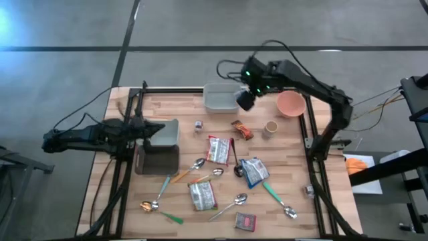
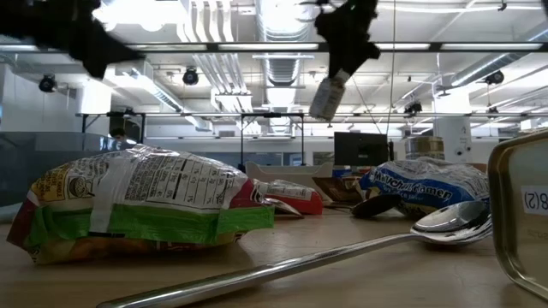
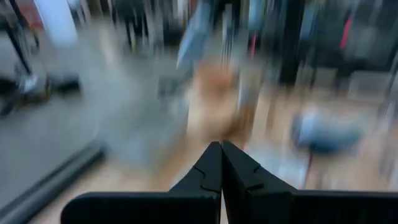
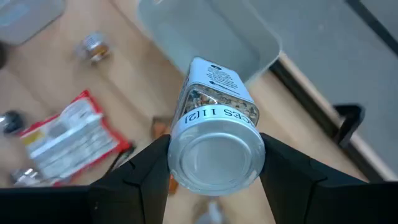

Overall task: Pick & Place Food Item
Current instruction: Put the white spice bottle into the top gray bin

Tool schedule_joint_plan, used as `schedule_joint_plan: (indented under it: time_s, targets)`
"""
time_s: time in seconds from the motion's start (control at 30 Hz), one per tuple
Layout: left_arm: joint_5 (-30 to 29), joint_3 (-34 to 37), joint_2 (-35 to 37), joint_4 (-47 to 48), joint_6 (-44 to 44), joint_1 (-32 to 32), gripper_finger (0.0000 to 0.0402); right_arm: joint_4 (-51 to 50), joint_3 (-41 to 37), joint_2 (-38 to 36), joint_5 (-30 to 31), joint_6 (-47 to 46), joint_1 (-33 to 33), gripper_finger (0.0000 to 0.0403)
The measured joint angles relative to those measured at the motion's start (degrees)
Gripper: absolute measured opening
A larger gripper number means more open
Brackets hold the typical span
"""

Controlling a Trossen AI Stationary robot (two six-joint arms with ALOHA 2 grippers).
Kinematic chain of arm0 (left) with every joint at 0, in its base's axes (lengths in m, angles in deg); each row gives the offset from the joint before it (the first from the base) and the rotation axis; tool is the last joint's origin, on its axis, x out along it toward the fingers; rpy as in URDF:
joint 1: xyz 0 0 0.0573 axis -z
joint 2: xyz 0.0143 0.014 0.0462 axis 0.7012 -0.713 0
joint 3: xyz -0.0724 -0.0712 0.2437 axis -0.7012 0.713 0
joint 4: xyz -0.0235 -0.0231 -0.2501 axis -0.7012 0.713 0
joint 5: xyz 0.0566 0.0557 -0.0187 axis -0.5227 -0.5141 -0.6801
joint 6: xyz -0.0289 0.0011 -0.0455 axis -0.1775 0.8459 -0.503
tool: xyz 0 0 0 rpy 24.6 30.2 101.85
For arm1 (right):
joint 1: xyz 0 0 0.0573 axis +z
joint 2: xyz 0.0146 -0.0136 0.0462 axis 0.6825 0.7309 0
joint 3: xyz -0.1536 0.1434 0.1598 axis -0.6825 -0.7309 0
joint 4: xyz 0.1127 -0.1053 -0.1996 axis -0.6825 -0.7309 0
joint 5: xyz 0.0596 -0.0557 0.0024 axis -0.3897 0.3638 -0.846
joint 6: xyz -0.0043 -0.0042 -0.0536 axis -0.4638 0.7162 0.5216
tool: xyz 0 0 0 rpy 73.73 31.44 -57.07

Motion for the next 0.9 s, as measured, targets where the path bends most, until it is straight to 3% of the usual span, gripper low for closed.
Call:
schedule_joint_plan:
  time_s: [0.13, 0.23, 0.47, 0.9]
  targets:
    - [0.12, -0.11, 0.11, -11.34, -10.16, 0.0, 0.0, -0.32, 7.43, 7.45, -1.3, 3.56, -3.14, 0.0199]
    - [0.24, -0.56, -0.1, -10.0, -15.54, -0.02, 0.0, -0.56, 12.88, 13.01, -4.62, 5.93, -4.92, 0.0199]
    - [3.79, -4.78, -2.62, -1.22, -15.81, -0.07, 0.0, -7.57, 25.92, 26.43, -5.9, 9.7, -8.26, 0.0199]
    - [5.62, -9.01, -7.17, 2.13, -13.26, -0.09, 0.0, -9.2, 25.88, 32.32, -2.43, 12.03, -10.99, 0.0199]
